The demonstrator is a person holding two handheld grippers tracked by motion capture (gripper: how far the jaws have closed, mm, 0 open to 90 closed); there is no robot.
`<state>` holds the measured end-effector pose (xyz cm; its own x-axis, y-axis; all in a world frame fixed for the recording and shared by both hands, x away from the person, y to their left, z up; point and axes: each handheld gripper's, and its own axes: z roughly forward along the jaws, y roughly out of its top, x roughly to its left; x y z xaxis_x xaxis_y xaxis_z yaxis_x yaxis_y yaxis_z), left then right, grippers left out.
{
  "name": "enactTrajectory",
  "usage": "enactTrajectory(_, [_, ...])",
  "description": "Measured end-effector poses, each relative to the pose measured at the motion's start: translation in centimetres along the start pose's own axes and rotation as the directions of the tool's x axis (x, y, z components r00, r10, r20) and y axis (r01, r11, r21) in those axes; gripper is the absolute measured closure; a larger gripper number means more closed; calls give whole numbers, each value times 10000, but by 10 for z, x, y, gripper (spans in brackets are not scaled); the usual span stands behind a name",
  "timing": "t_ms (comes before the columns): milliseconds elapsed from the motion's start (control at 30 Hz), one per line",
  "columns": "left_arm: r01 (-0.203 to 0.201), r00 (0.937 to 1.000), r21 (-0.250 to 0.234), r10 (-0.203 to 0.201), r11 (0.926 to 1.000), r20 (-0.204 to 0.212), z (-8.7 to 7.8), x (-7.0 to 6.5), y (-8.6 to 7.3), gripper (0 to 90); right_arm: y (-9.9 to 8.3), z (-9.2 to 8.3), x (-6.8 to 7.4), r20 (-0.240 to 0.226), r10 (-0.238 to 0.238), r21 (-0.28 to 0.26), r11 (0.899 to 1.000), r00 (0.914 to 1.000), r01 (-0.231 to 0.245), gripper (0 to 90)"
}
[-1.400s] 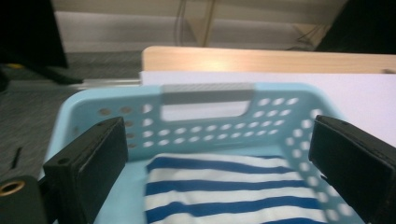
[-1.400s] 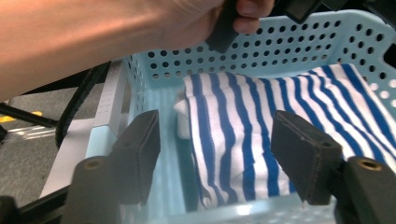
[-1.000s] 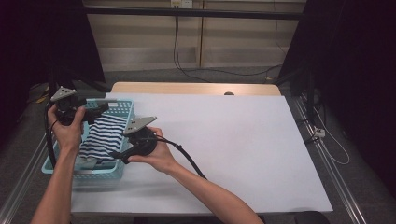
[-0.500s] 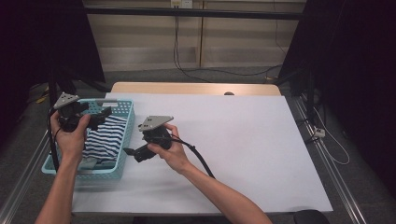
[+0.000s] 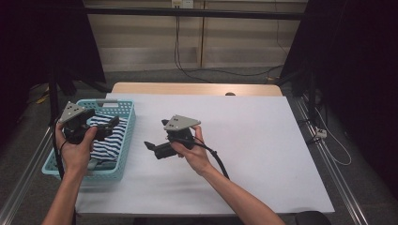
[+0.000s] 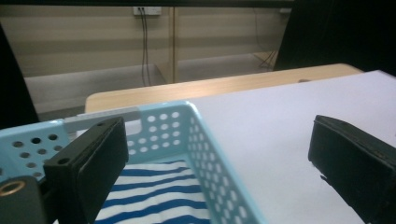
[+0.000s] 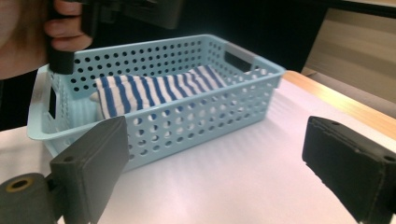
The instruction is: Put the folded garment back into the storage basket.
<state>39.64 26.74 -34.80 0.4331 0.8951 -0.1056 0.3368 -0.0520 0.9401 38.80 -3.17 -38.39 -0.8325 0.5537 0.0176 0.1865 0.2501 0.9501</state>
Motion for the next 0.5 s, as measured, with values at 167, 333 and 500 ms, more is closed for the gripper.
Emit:
enactTrajectory(167, [-216, 9994, -181, 211, 9996, -261, -6, -14, -5, 41, -12, -24, -17, 378, 484, -200, 9987, 9981, -477, 66])
enactTrajectory(333, [-398, 9991, -197, 395, 9990, -163, -8, -26, -7, 41, -17, -47, -28, 1060, 547, -427, 9978, 9929, -504, 63])
enactTrajectory(500, [-606, 9978, -344, 597, 9976, -271, -10, -37, -12, 45, -23, -71, -36, 1621, 579, -644, 9968, 9851, -480, 46])
